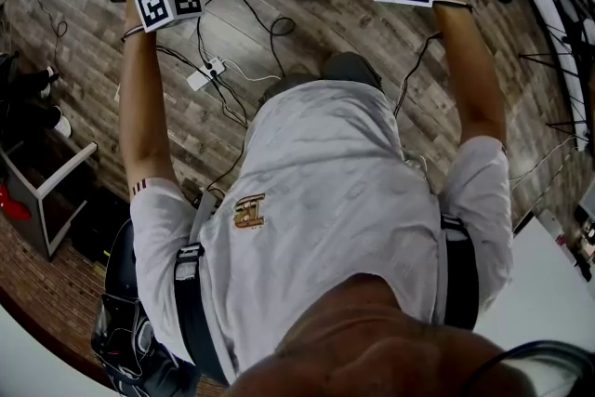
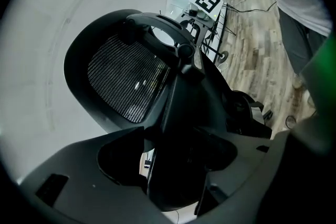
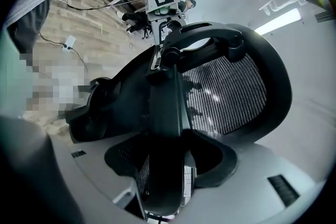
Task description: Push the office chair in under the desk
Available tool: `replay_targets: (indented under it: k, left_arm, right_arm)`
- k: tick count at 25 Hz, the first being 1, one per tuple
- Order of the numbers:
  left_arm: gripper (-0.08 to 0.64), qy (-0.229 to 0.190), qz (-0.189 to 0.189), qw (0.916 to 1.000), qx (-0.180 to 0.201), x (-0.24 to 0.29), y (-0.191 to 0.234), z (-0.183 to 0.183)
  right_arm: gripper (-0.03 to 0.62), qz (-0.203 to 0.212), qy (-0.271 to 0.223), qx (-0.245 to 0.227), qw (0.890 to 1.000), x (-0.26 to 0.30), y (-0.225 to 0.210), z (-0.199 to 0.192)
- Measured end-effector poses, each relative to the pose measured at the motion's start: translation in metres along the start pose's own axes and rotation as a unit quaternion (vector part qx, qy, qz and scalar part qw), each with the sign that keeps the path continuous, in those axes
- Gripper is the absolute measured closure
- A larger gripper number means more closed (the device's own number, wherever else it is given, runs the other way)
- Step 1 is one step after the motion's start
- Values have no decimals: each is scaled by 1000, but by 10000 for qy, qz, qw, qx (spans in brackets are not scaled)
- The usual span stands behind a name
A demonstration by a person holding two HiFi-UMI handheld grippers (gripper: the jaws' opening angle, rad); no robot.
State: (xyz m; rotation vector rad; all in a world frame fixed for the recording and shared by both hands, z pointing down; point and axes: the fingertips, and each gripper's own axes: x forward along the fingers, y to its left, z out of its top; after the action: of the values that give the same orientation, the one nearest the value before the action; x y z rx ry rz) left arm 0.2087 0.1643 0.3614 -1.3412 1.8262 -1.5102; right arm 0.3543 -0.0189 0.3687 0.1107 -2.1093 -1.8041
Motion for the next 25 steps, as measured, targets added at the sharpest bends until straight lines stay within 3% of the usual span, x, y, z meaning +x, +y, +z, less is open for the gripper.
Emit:
replay_targets:
  k: [8, 14, 25]
  left_arm:
    - [253, 115, 10, 9999, -67, 19, 12, -9]
    - [253, 199, -36, 9997, -139, 69, 27, -25]
    - [252, 333, -45, 9991, -248, 147, 62, -60]
  right_arm:
    - [342, 33, 69, 13, 10000, 24, -9, -6]
    - [379, 3, -1, 223, 9998, 70, -17, -26]
    - [382, -35, -232, 312, 9992, 152, -39, -46]
